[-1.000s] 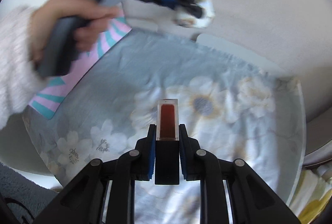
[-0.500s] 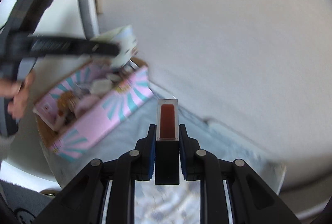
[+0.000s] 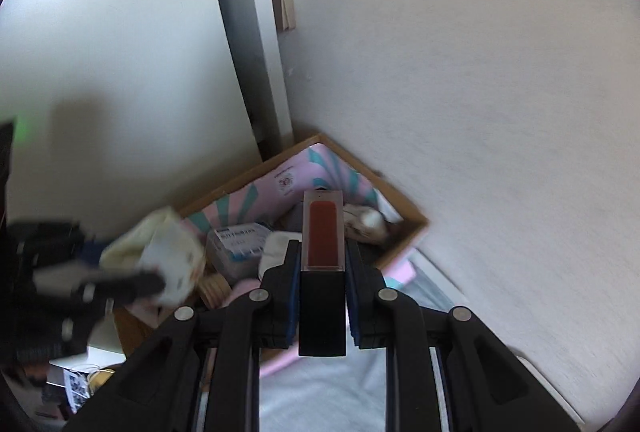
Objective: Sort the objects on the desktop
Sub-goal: 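Carry white sock and red lipstick over the striped box, then open both grippers to drop sock and lipstick into the box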
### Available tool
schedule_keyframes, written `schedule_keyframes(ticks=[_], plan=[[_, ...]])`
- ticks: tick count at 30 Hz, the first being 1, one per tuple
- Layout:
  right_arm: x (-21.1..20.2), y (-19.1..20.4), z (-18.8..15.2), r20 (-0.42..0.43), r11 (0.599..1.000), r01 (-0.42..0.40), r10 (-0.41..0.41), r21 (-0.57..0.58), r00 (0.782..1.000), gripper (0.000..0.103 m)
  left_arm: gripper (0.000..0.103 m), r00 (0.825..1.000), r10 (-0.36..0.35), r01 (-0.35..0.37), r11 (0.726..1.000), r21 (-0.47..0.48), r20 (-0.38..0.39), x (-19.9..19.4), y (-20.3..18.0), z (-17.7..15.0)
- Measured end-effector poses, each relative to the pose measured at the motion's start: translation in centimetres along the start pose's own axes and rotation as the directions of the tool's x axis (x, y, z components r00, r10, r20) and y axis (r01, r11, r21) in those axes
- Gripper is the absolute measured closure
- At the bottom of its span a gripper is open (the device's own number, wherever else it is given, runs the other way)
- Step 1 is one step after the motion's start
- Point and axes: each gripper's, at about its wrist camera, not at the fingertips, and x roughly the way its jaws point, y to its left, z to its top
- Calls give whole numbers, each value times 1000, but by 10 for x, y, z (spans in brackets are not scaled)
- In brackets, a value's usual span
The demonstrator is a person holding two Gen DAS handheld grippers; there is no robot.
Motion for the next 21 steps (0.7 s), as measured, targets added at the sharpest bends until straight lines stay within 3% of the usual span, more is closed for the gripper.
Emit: schedule_keyframes(ticks=[7, 13, 14, 15, 16, 17, 18, 21], plan=[[46, -2, 15, -42, 999, 15, -14, 46, 999, 85, 77, 999, 1, -3, 999, -42, -42, 21, 2, -22], [66, -15, 20, -67, 995, 30, -24, 97, 997, 84, 75, 998, -8, 5, 999, -42, -68, 31, 10, -22], [71, -19, 20, -84, 992, 26, -16, 124, 996, 83, 71, 997, -20, 16, 998, -57, -79, 34, 11, -21], [74, -22, 20, -90, 990, 23, -10, 139, 996, 71, 67, 995, -29, 22, 997, -69, -95, 32, 13, -23], [75, -25, 20, -89, 988, 20, -6, 155, 996, 48, 38, 993, -35, 26, 996, -81, -113, 31, 14, -23], [73, -27, 20, -80, 985, 16, -3, 173, 997, 36, 3, 991, -34, 23, 996, -85, -130, 32, 15, -24], [69, -30, 19, -60, 981, 8, 4, 196, 998, 22, 2, 992, -30, 21, 997, -80, -119, 29, 14, -24], [58, -37, 17, -19, 969, 4, 1, 248, 1000, 21, 0, 994, -26, 21, 999, -49, -108, 39, 10, -28]])
